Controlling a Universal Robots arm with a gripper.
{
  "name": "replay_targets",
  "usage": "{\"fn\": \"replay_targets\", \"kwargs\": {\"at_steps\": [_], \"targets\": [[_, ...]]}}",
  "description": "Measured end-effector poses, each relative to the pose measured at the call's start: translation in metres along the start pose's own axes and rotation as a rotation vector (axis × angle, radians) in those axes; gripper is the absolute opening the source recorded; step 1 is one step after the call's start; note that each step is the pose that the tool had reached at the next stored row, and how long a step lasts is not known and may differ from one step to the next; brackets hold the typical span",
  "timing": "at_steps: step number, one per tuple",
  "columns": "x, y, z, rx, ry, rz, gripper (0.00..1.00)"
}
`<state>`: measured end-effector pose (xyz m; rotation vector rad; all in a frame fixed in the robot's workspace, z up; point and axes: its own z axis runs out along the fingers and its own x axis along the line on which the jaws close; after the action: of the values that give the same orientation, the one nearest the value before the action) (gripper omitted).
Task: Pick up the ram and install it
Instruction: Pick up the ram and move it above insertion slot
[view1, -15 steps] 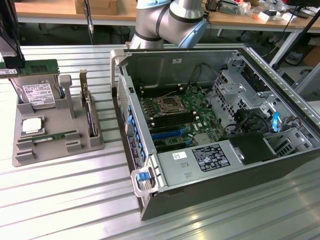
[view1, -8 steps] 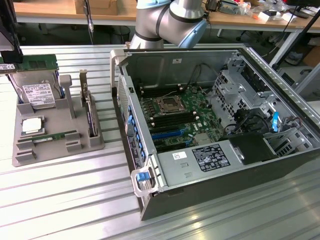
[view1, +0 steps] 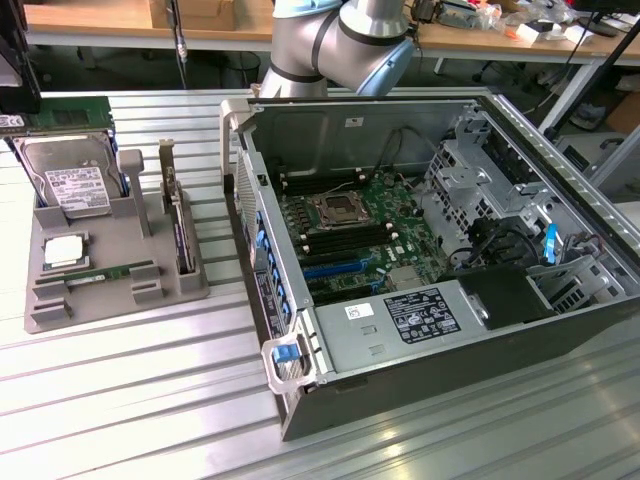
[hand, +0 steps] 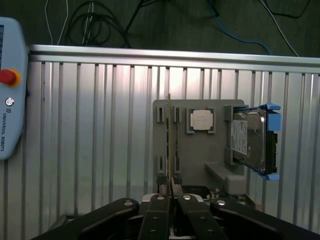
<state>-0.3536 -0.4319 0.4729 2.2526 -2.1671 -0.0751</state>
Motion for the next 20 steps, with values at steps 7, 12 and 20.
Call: {"fn": "replay_targets", "kwargs": {"at_steps": [7, 12, 20], "targets": [[0.000, 0.0003, -0.0064, 0.0001, 0.0000, 0.000, 0.12], [0.000, 0.0005, -0.0100, 0.0000, 0.0000, 0.000, 0.12], [0.000, 0.0006, -0.0138, 0.0001, -0.0001, 0.000, 0.12]]}}
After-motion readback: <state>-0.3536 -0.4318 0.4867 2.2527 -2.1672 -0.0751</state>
